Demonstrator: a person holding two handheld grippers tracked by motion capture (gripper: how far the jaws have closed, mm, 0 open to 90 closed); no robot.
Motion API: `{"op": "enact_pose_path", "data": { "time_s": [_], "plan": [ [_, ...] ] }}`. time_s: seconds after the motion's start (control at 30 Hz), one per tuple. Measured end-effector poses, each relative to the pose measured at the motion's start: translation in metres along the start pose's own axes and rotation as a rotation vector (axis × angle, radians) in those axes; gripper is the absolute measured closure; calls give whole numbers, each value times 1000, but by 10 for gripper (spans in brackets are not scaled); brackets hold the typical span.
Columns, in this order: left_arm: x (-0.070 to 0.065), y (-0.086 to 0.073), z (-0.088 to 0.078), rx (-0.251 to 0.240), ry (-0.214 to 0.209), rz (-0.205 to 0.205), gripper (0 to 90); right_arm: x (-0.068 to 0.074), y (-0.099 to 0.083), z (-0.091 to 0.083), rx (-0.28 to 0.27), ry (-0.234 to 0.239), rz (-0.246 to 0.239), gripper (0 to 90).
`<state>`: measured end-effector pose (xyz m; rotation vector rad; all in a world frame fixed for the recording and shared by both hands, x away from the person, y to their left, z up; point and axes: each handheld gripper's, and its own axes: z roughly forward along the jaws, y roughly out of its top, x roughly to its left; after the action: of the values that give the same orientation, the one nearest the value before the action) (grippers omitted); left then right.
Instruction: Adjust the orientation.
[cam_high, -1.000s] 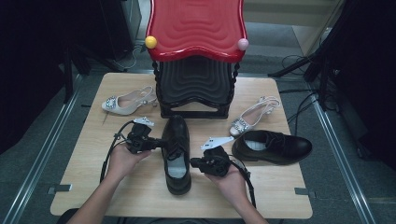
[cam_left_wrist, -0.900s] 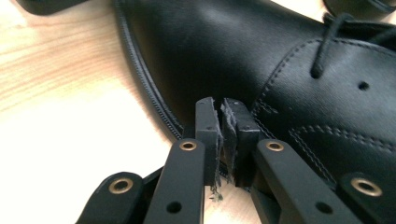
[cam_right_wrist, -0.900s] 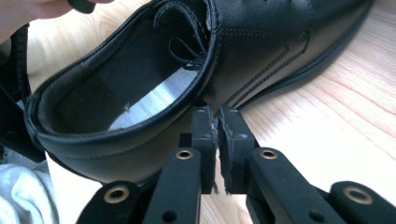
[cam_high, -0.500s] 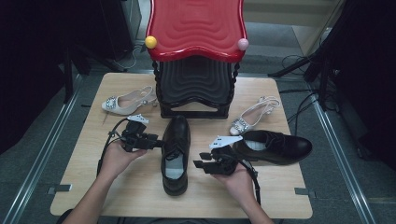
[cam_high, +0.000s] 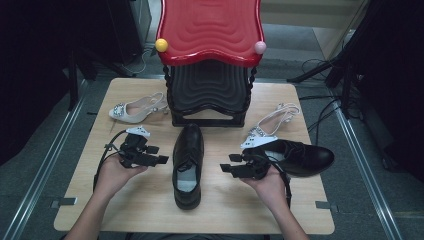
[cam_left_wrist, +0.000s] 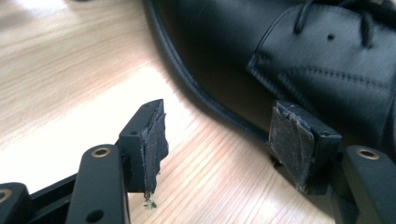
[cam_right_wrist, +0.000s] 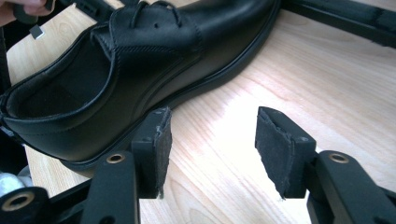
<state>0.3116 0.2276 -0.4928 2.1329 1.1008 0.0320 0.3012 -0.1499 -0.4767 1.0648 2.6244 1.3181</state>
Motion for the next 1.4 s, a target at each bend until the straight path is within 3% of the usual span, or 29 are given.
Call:
{"op": "enact_pose_path", "data": {
  "time_s": [0.4, 0.63, 0.77, 1.07, 1.23, 1.4],
  "plan": [
    [3, -9, -1, 19, 10, -16, 362, -18, 6, -18, 12, -36, 15, 510],
    [4, -9, 0, 23, 13, -16, 361, -28, 5, -39, -9, -68, 40, 623],
    [4, -9, 0, 23, 15, -16, 361, -36, 4, -54, -28, -90, 59, 732],
    [5, -9, 2, 26, 18, -19, 361, -51, -2, -84, -55, -159, 130, 900],
    [5, -9, 3, 32, 21, -18, 362, -57, -6, -82, -11, -199, 149, 900],
    [6, -10, 4, 36, 24, -19, 361, -63, -9, -75, 6, -204, 174, 900]
  ]
}}
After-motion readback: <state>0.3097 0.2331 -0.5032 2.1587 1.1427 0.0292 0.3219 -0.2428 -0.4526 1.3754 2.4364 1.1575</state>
